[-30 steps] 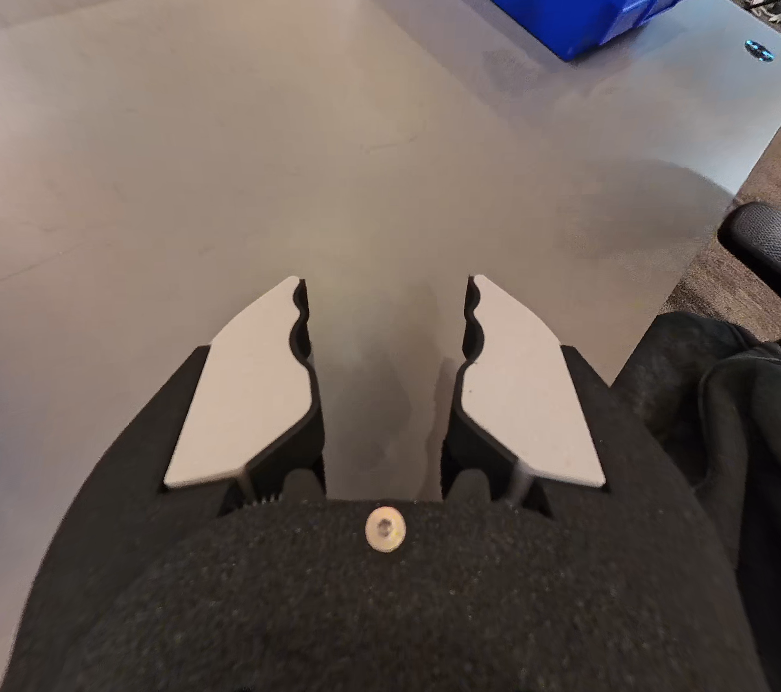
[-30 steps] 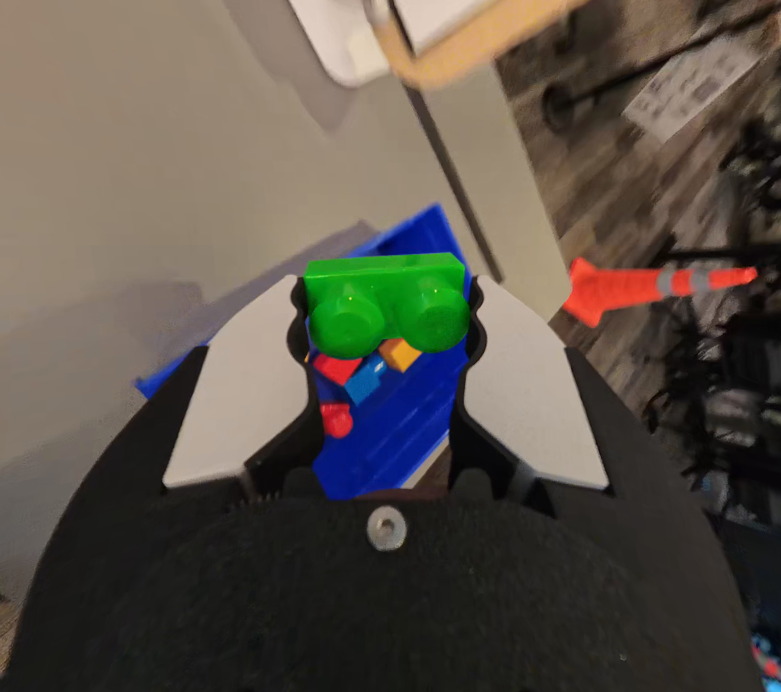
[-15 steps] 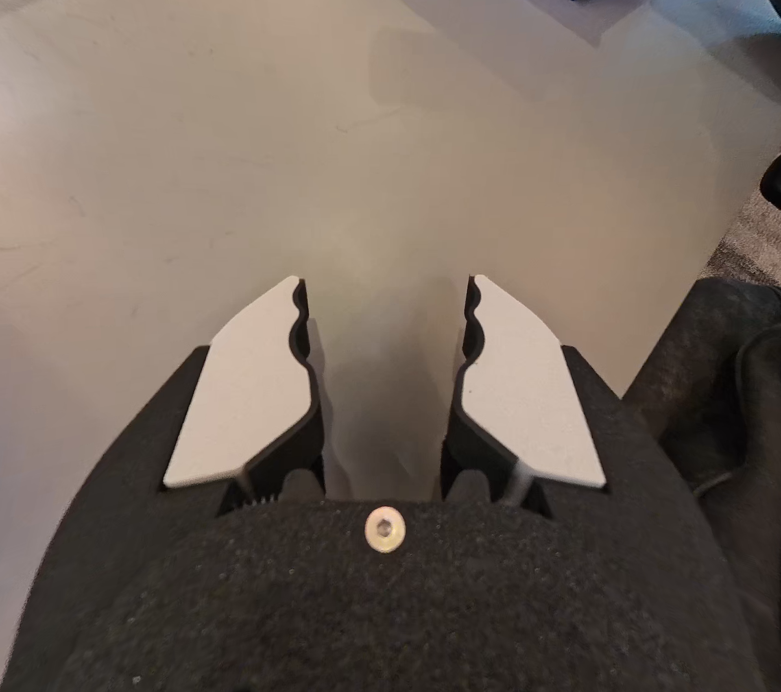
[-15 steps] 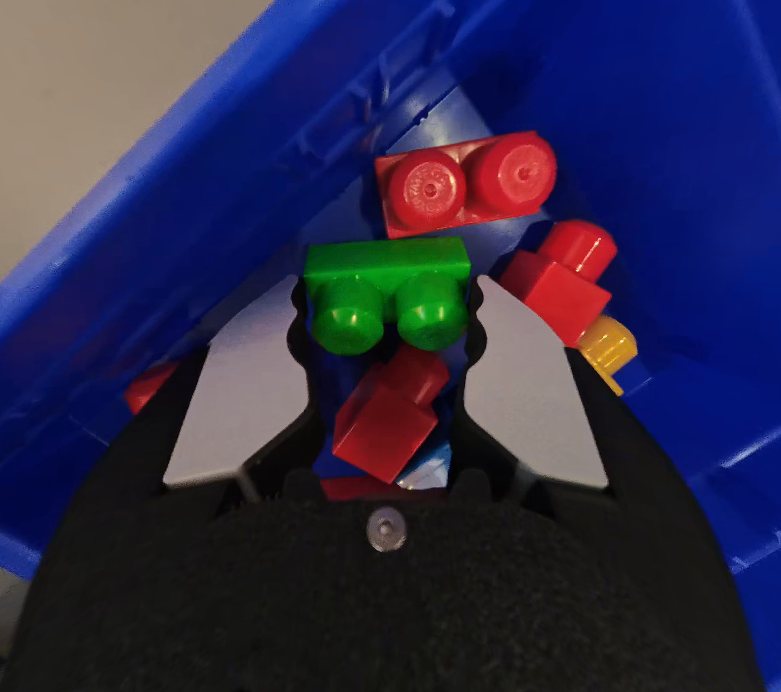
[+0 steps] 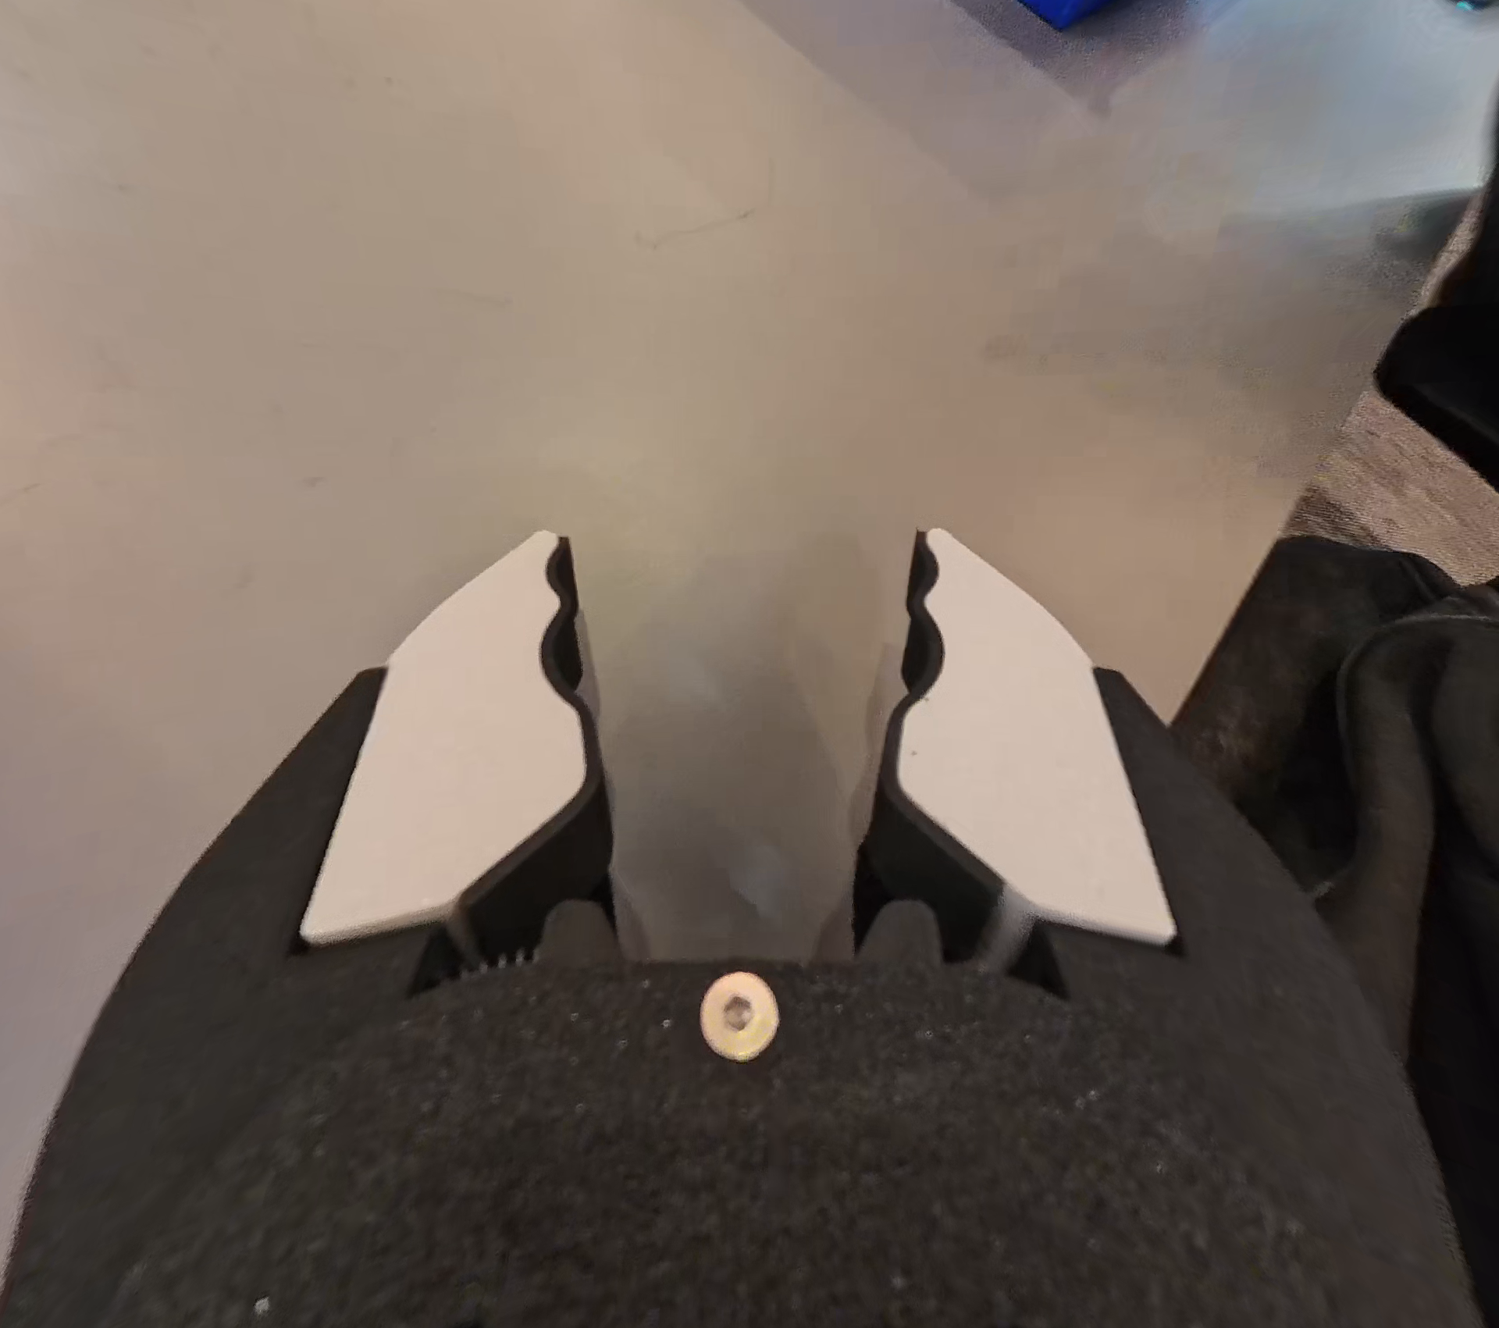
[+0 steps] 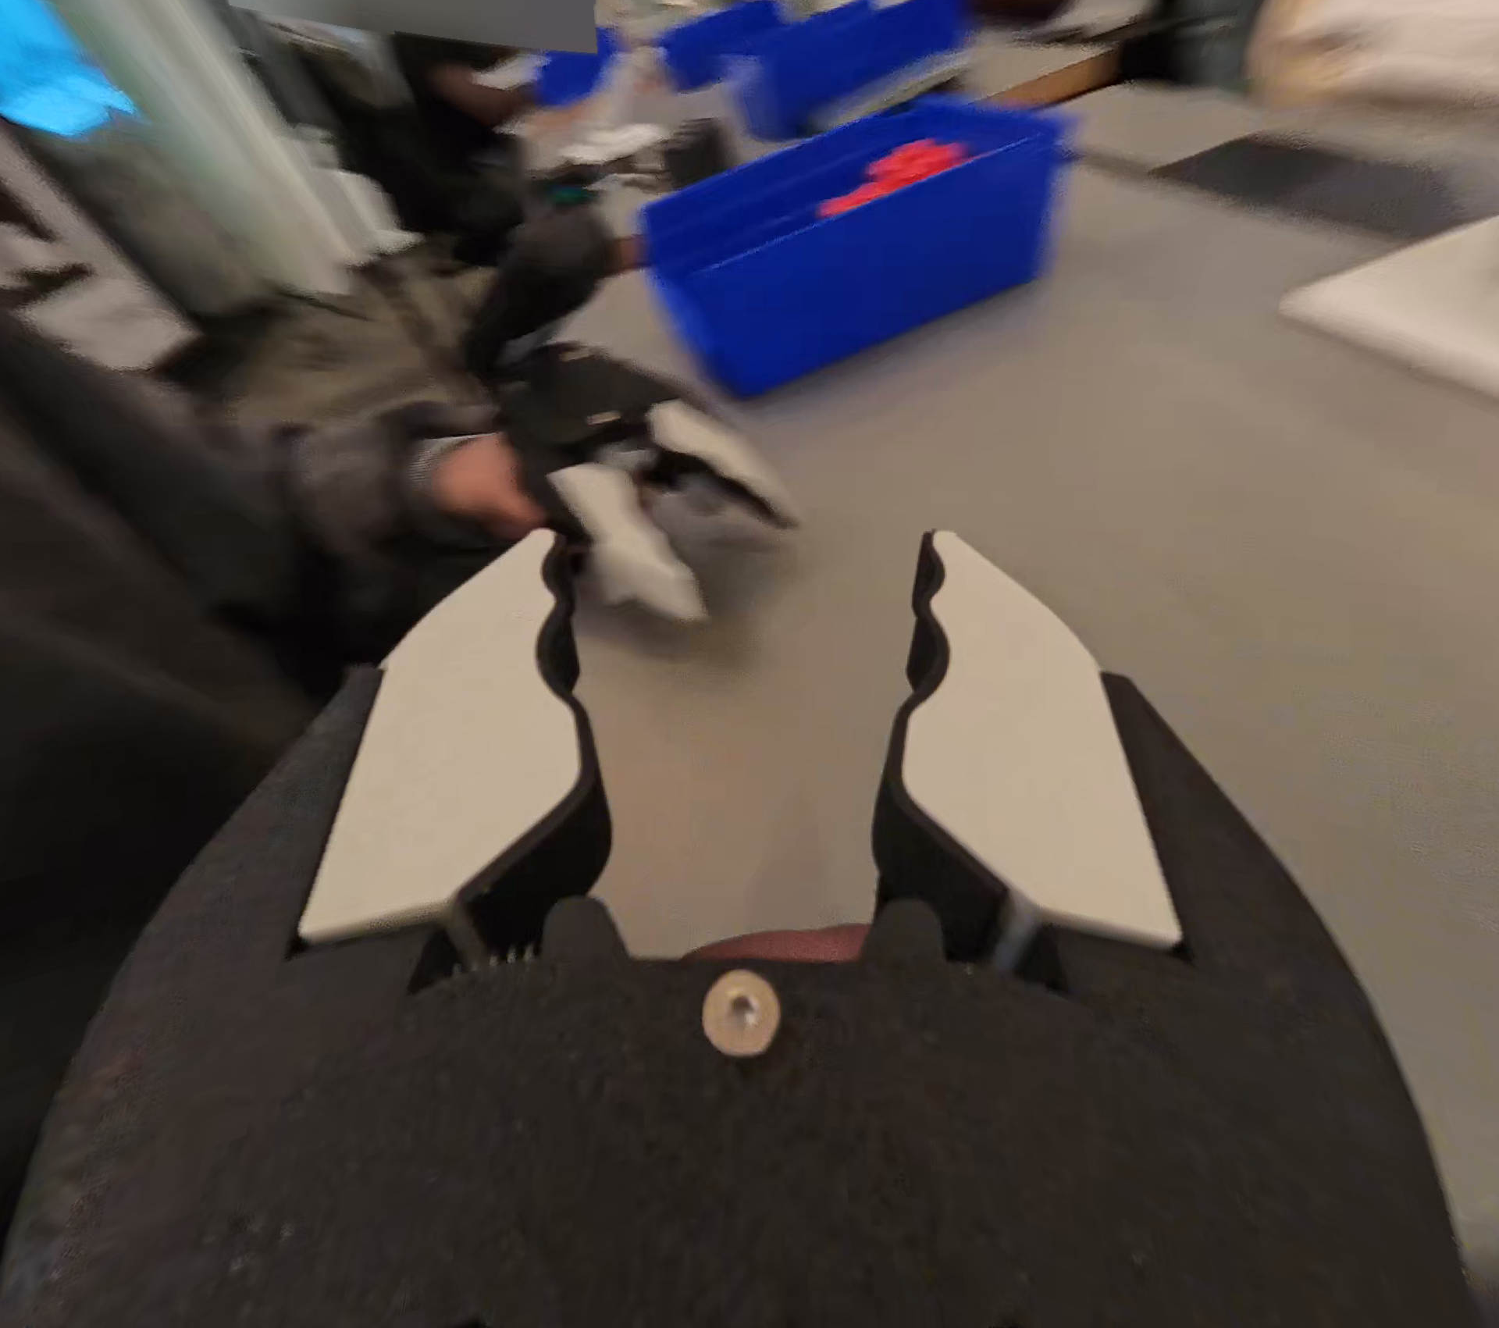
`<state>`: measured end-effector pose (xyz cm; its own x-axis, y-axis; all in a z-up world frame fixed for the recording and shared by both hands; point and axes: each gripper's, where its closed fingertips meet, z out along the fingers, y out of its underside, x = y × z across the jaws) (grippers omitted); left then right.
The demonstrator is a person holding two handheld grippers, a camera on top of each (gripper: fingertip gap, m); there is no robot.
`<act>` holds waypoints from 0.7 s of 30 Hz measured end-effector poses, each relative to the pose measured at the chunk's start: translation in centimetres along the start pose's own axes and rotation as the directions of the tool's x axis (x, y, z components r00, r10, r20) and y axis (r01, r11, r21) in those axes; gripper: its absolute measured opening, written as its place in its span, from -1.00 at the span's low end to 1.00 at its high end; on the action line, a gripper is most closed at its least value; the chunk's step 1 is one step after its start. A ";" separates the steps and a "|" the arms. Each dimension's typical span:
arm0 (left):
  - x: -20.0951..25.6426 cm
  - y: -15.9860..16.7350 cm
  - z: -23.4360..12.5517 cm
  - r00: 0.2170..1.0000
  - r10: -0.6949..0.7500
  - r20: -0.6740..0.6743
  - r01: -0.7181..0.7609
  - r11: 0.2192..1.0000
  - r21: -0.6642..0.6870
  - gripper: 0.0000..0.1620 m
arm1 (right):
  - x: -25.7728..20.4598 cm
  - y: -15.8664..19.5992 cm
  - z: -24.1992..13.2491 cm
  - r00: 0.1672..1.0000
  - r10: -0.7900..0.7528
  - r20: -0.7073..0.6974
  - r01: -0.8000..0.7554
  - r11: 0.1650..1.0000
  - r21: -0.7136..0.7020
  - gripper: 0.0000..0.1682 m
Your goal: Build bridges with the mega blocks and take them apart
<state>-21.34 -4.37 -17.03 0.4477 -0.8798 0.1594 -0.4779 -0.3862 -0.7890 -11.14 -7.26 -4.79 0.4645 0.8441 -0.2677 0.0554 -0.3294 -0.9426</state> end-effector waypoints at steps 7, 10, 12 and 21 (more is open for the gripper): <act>0.8 -2.9 -3.1 0.981 0.180 -0.073 -0.177 0.983 0.046 -0.02 | -5.3 6.9 4.3 0.956 0.191 0.225 -0.165 0.978 -0.130 -0.10; -3.2 -6.6 -8.9 0.949 0.308 0.064 -0.313 0.944 0.102 -0.01 | -5.0 6.7 3.8 0.963 0.164 0.215 -0.142 0.983 -0.115 -0.10; -7.4 -8.4 -13.1 0.902 0.395 0.174 -0.410 0.910 0.059 -0.04 | -4.8 7.0 3.5 0.960 0.178 0.219 -0.155 0.981 -0.115 -0.10; -26.8 -5.8 -17.1 0.756 0.654 0.024 -0.514 0.616 -0.597 -0.10 | -4.0 7.3 3.4 0.942 0.225 0.250 -0.196 0.971 -0.134 -0.09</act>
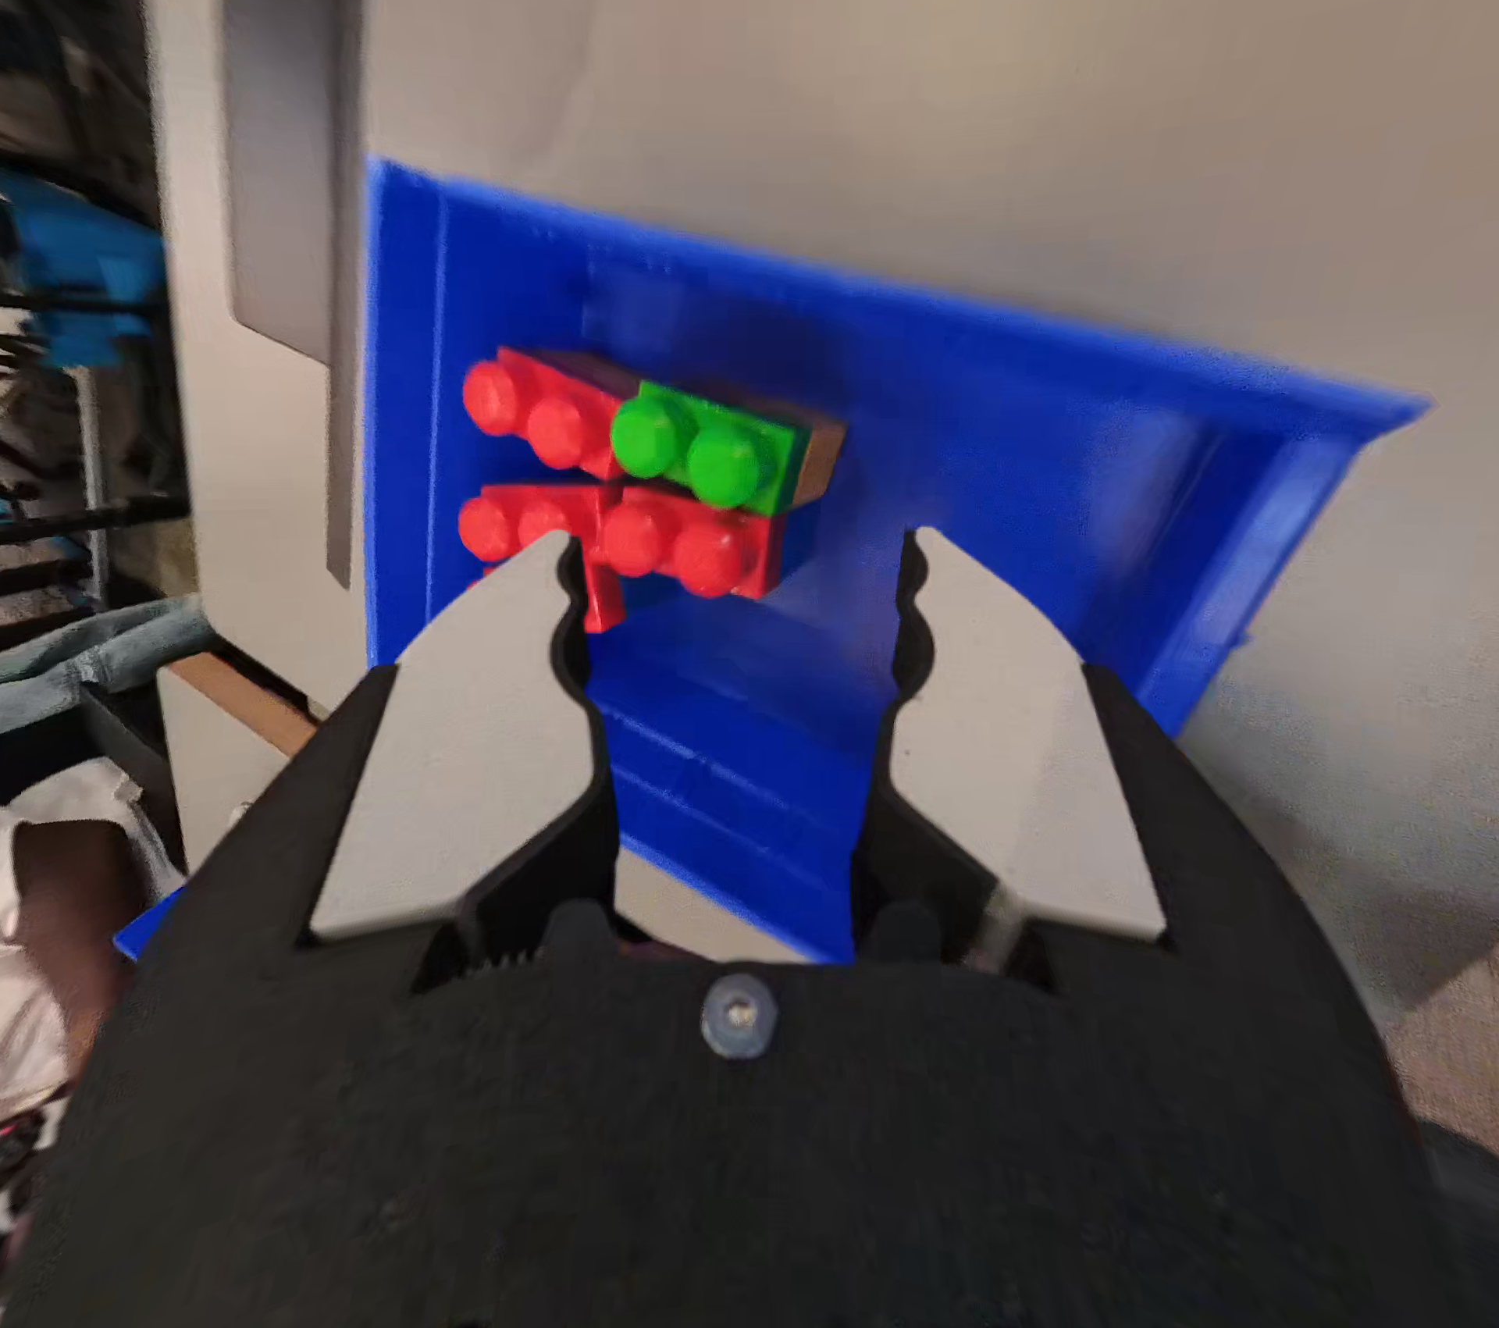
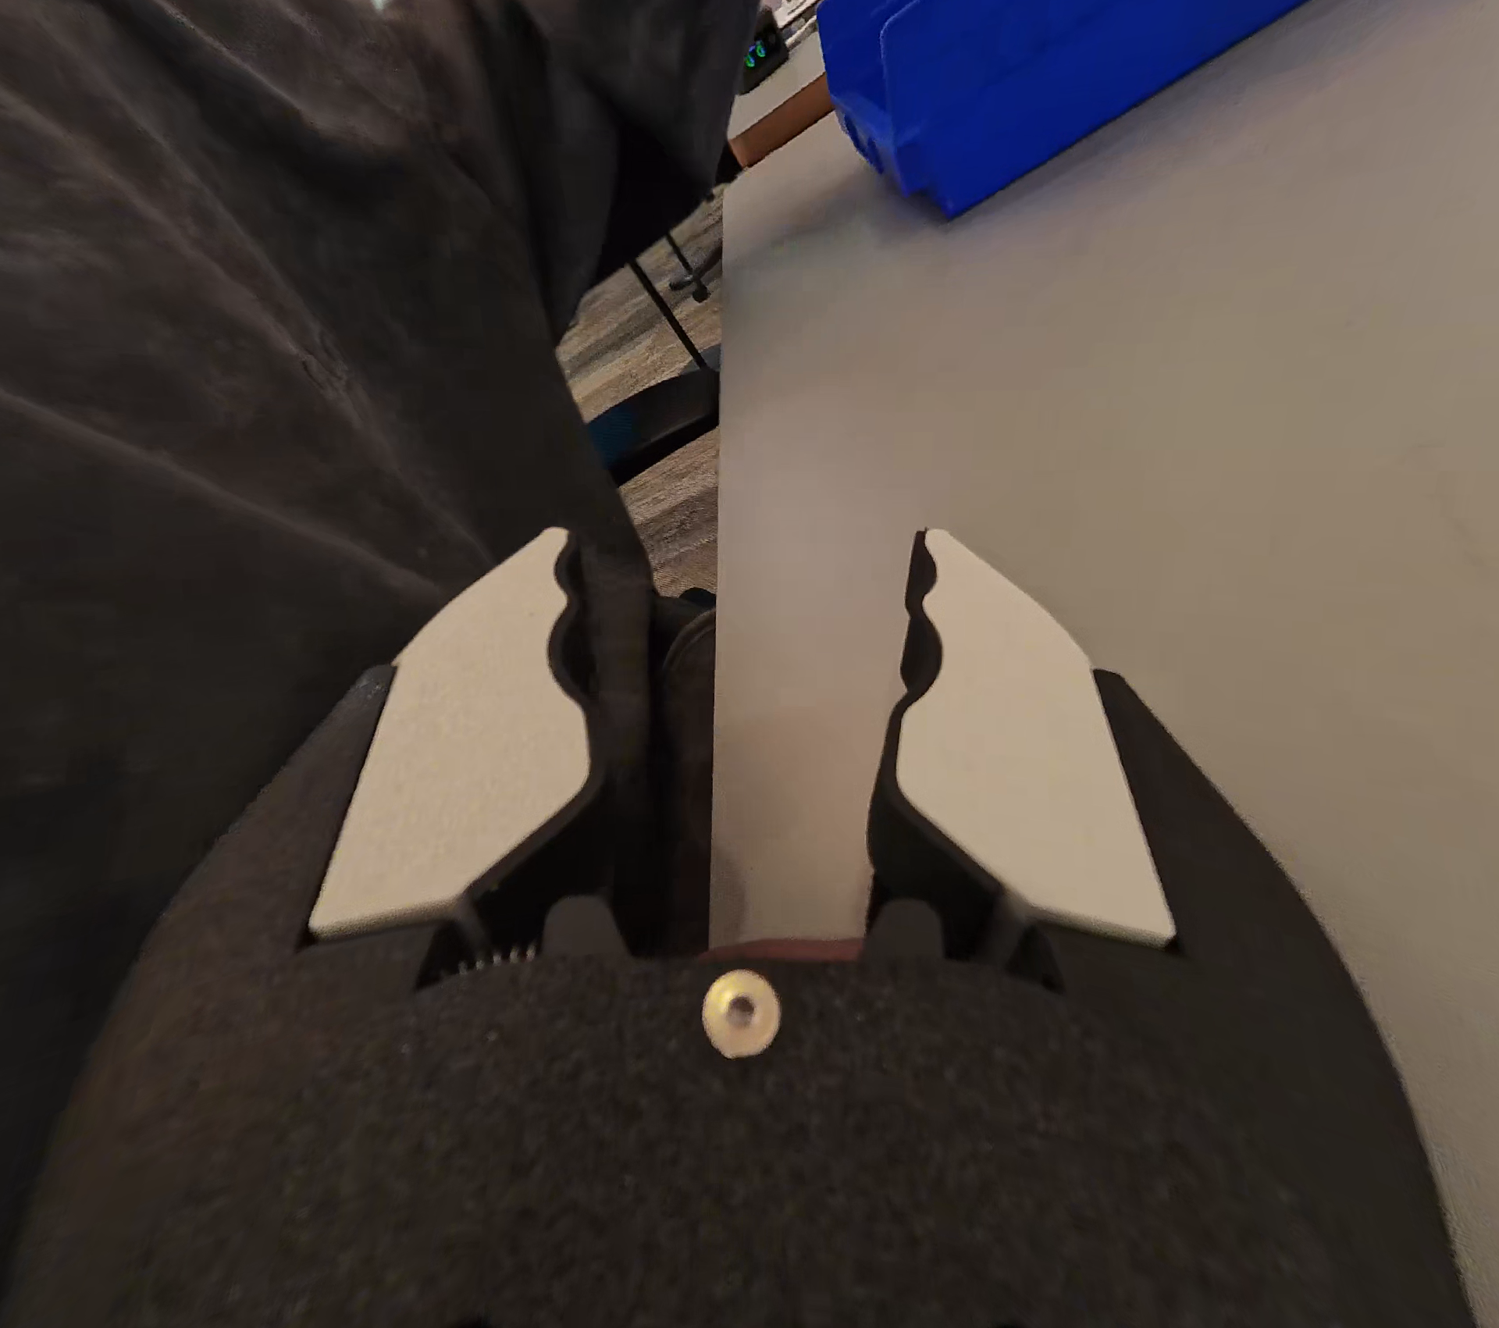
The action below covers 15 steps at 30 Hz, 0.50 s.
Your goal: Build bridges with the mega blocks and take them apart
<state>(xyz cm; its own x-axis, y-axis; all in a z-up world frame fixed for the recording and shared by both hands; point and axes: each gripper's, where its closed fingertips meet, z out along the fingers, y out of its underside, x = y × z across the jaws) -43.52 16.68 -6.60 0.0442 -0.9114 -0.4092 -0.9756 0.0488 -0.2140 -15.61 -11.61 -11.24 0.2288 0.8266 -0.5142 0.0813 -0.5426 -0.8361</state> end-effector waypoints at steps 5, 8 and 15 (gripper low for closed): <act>-0.9 3.0 4.5 0.974 0.031 -0.225 -0.062 0.989 -0.133 -0.09 | 0.2 -0.1 0.2 0.999 0.032 0.029 -0.032 0.999 -0.004 -0.09; -1.8 4.1 6.3 0.970 0.047 -0.240 -0.092 0.980 -0.178 -0.05 | 0.6 -0.1 0.3 0.998 0.054 0.037 -0.054 0.999 0.000 -0.09; -1.0 4.5 8.1 0.949 0.055 -0.310 -0.116 0.977 -0.180 0.02 | 1.0 0.4 0.8 0.993 0.096 0.068 -0.095 0.995 -0.027 -0.10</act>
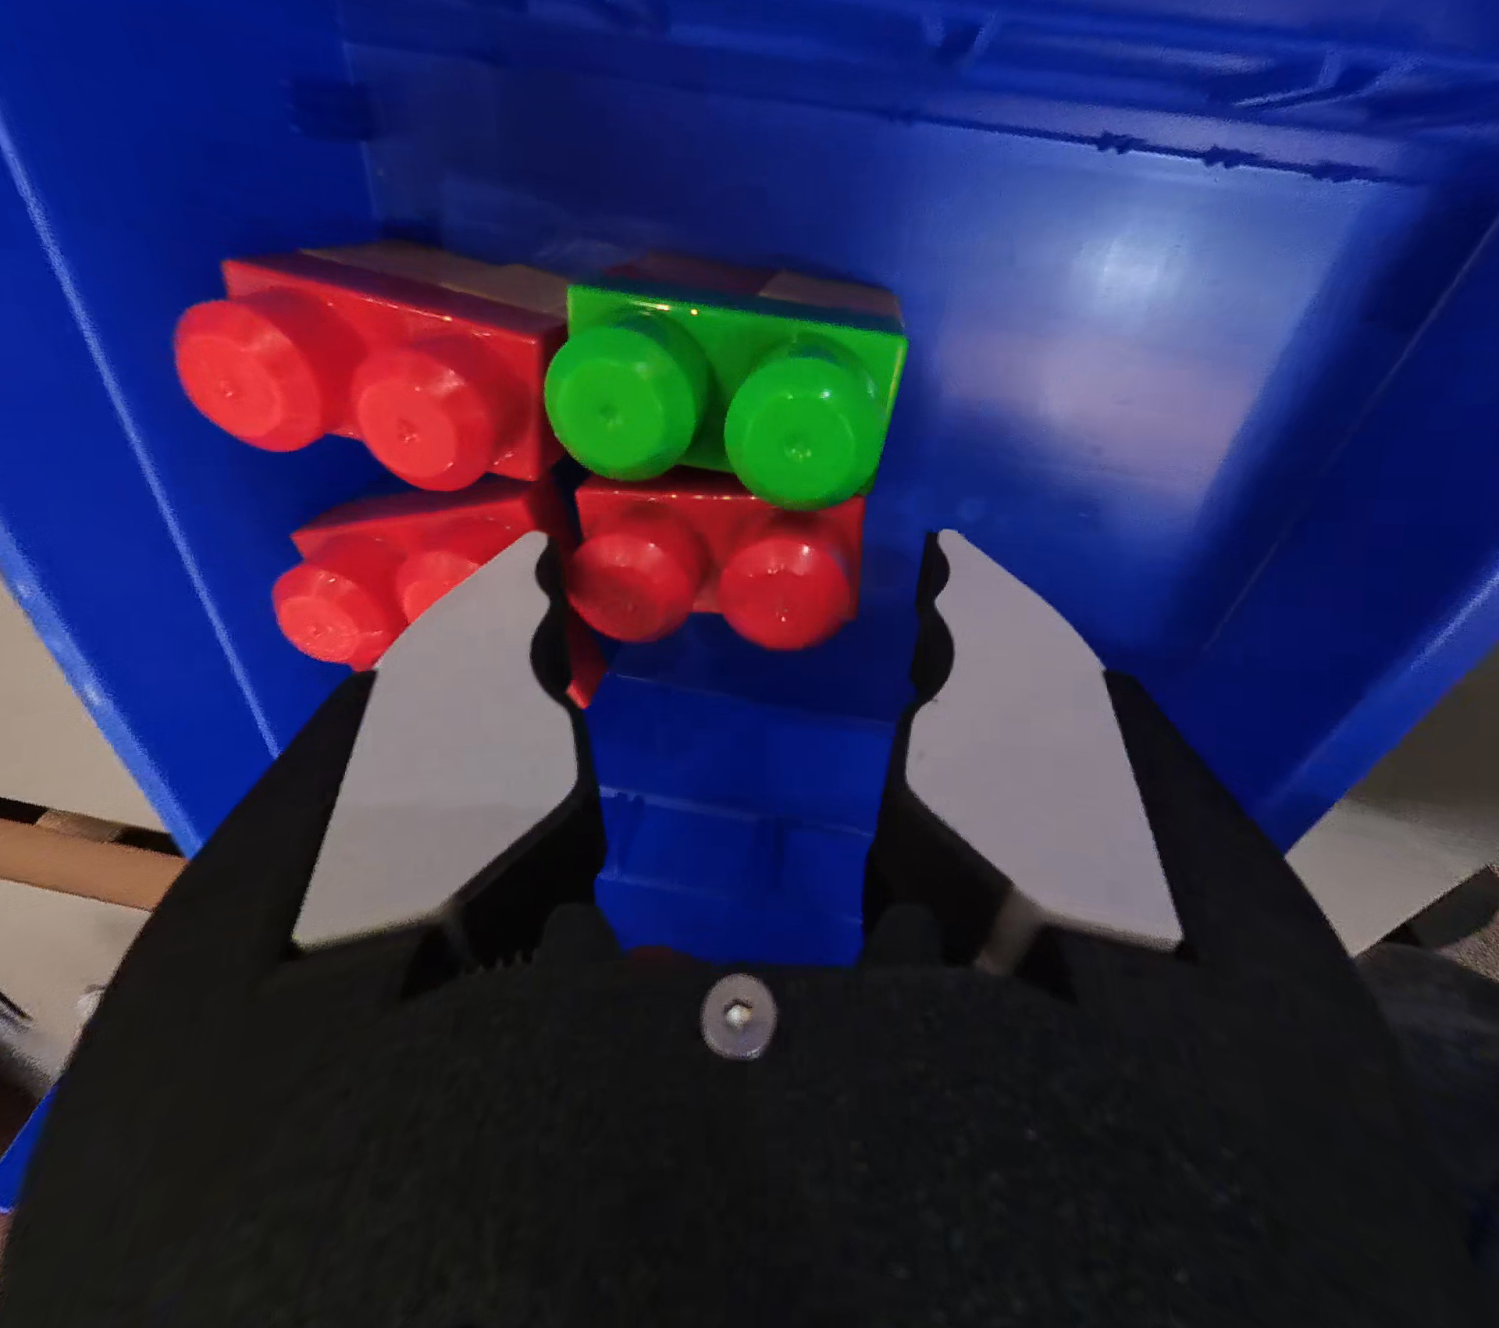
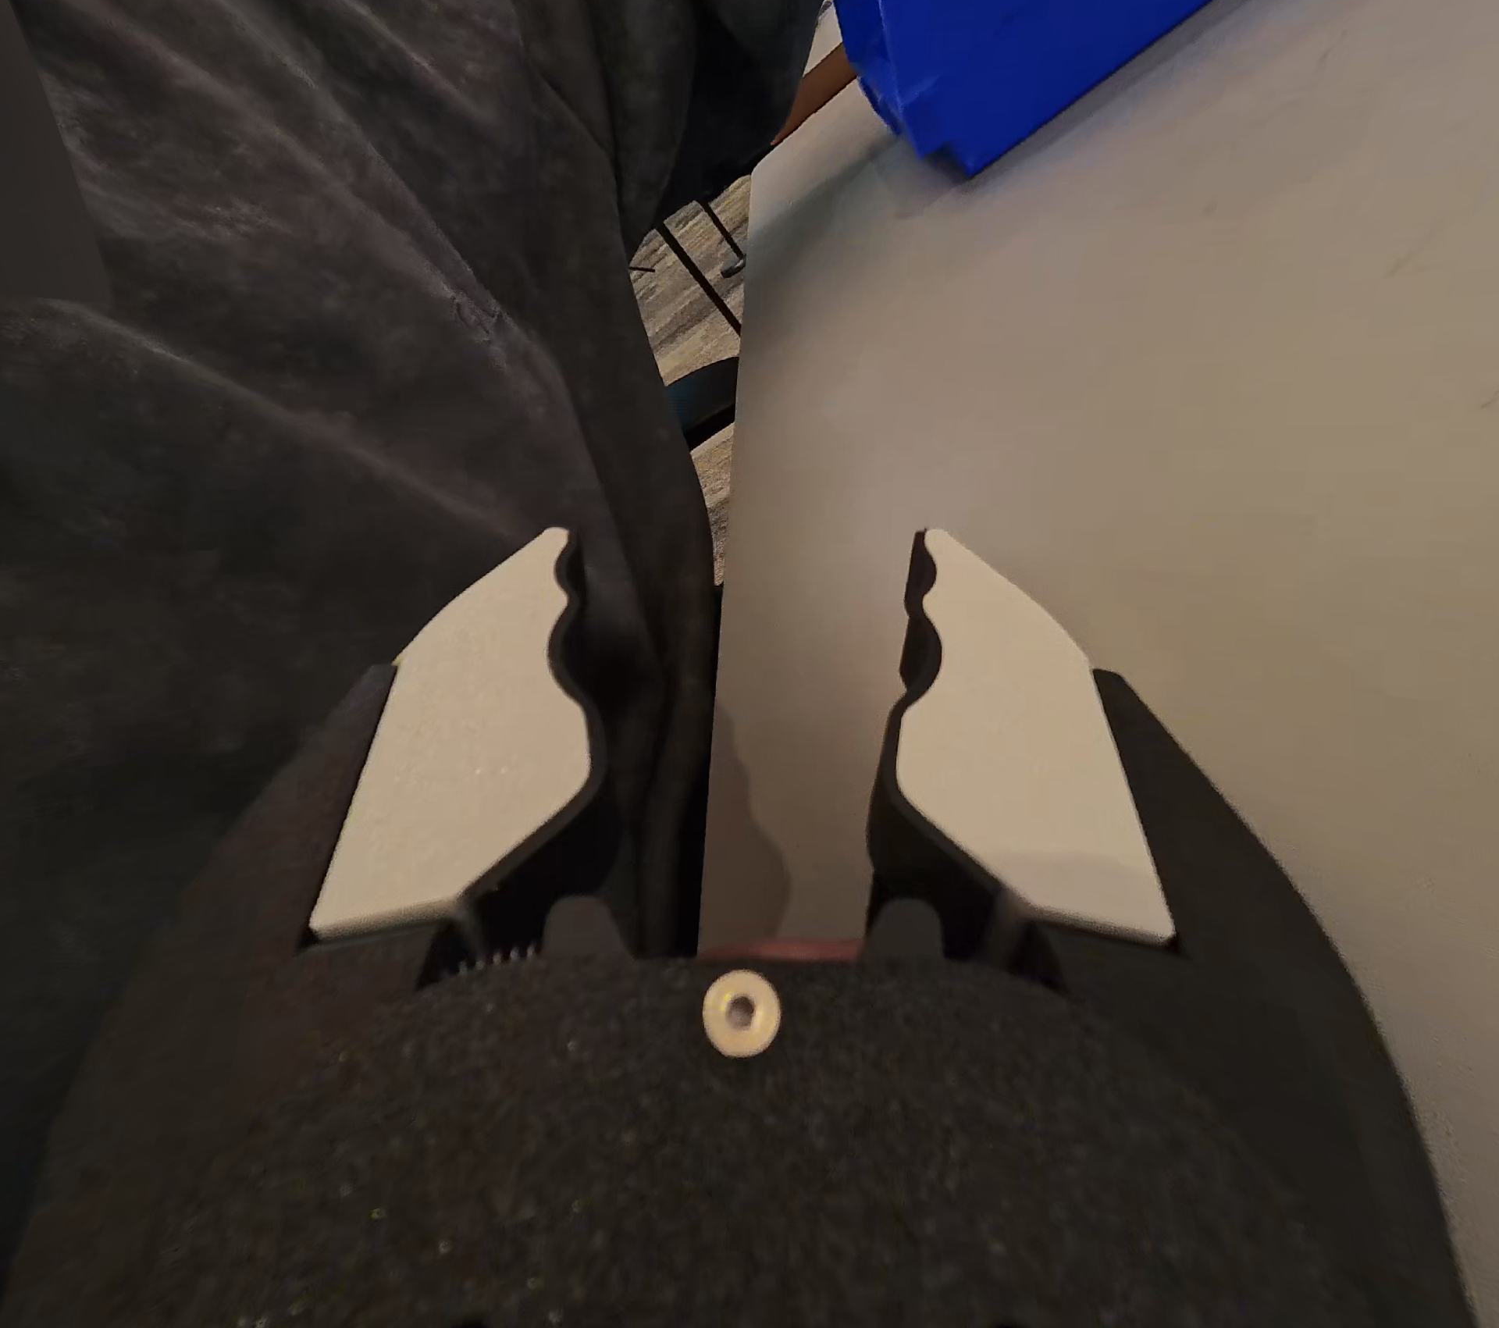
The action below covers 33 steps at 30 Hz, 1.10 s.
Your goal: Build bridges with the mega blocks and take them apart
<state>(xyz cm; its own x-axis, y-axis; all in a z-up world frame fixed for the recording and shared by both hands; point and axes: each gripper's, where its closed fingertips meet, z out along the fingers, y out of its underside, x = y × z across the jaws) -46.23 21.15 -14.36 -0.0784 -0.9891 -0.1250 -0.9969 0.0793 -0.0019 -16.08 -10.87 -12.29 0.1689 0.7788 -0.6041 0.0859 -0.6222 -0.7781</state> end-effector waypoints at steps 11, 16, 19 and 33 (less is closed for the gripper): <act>0.8 1.9 0.5 1.000 -0.002 -0.014 0.000 0.995 -0.099 -0.08 | -0.7 0.2 0.1 1.000 -0.012 0.021 0.012 1.000 -0.024 -0.12; 2.0 1.5 -4.8 0.998 -0.031 0.047 0.032 0.999 -0.011 -0.08 | -0.2 -0.9 -0.8 0.999 -0.043 -0.032 0.043 0.999 0.011 -0.15; 2.4 0.0 -8.8 0.996 -0.015 0.083 0.015 1.000 -0.004 -0.09 | 0.9 -1.8 -1.3 0.990 -0.084 -0.117 0.089 0.996 0.032 -0.15; 8.0 -21.9 -16.4 0.978 0.209 0.022 -0.210 0.975 0.072 -0.09 | 6.1 -11.2 0.3 0.736 -0.485 -0.473 0.541 0.841 -0.020 0.21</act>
